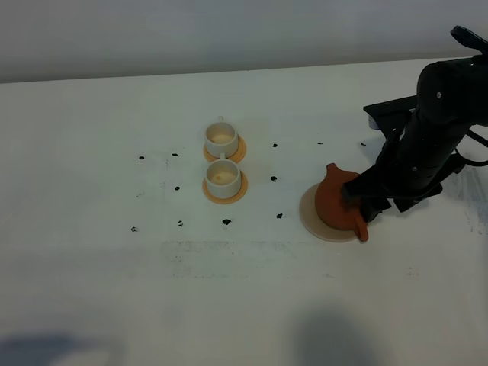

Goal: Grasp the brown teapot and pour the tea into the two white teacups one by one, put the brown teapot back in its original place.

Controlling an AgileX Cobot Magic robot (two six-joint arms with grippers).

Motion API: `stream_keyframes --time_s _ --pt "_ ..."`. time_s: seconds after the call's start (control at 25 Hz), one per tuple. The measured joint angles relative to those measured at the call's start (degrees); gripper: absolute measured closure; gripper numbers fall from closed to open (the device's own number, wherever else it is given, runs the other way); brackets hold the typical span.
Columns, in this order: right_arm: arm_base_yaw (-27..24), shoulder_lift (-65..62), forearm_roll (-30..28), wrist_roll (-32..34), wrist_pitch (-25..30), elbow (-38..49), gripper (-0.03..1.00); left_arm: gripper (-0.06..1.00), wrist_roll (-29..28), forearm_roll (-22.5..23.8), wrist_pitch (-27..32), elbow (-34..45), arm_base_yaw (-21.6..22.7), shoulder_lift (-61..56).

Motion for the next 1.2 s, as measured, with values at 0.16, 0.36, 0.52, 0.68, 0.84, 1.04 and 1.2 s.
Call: stream_keyframes --time_s 0.16,0.36,0.52,0.68,0.84,1.04,1.2 --pt "0.06 0.0 1.33 -0.94 0.0 0.0 0.46 0.74 0.0 0.0 0.0 0.0 0.0 0.0" --pt "0.06 0.0 1.11 -1.26 0.73 0.0 0.46 0.74 0.0 0.0 0.0 0.0 0.0 0.0" --pt "0.06 -0.15 0.18 -1.26 2.69 0.0 0.46 0.74 0.0 0.0 0.0 0.0 0.0 0.0" --pt "0.01 -3.06 -0.12 -1.26 2.87 0.0 0.46 0.74 0.0 0.0 0.0 0.0 0.0 0.0" --pt "-0.49 -8.02 -0.12 -1.14 3.64 0.0 0.46 0.74 0.0 0.0 0.0 0.0 0.0 0.0" --pt "-0.49 -13.37 -0.12 -0.76 4.13 0.04 0.46 0.74 0.0 0.0 0.0 0.0 0.0 0.0" --pt "-0.49 -17.77 -0.12 -0.76 4.08 0.04 0.46 0.74 0.0 0.0 0.0 0.0 0.0 0.0"
